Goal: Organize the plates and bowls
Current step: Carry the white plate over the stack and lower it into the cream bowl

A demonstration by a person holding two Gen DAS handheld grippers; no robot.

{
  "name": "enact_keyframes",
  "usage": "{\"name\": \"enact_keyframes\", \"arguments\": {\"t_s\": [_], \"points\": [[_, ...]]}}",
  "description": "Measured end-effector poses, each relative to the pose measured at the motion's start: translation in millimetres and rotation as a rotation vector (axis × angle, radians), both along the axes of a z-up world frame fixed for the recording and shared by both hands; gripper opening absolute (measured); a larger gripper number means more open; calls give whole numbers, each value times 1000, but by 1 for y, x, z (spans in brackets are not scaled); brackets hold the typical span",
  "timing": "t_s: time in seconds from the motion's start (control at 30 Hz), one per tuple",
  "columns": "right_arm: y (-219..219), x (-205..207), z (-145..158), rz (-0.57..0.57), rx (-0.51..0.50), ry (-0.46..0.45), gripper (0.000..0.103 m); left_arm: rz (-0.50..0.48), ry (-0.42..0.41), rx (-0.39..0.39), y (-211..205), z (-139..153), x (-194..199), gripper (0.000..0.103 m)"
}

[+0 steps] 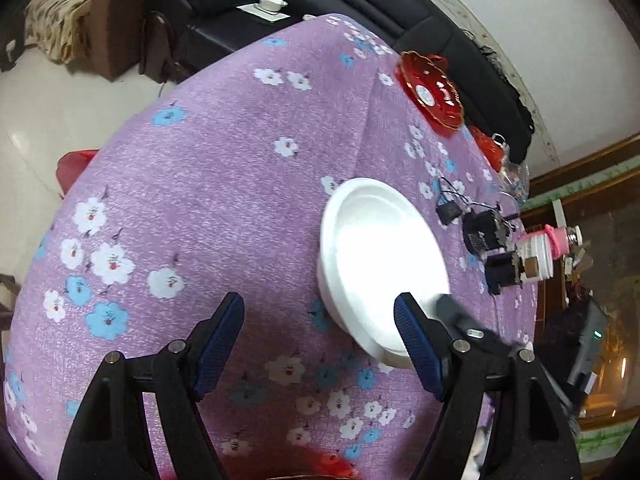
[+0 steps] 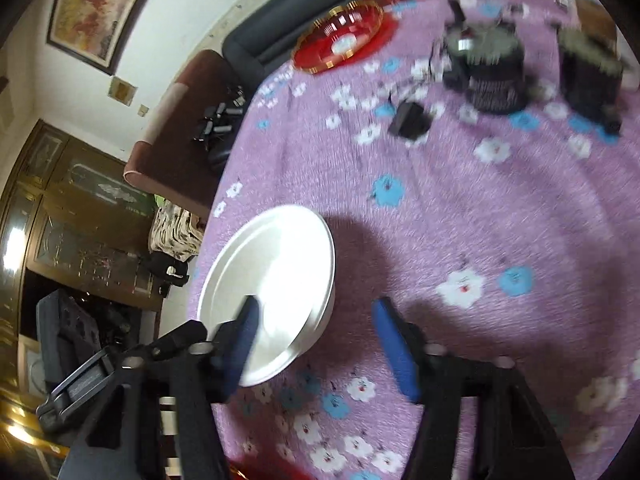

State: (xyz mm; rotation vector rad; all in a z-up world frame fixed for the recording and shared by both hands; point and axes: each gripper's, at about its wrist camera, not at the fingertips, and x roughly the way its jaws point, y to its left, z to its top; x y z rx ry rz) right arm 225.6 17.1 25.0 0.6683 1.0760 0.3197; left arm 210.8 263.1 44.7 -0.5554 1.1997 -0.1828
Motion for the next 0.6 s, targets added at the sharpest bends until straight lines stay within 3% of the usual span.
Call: {"name": "enact_keyframes", "arguments": {"t_s": [0.07,0.17,0.43,0.6], "points": [[4,3,-10,4,33,27,23,-7,0,5,-2,2,-1,76],[7,0,-13,13,50,28,14,-10,11,-7,-2,2,-2,76],[8,-32,14,62,75,-33,9,15,0,-43,5,11,-27,76],[10,-58,47,96,61,-87,9,-16,-64,-47,1,44,-62,68]]}}
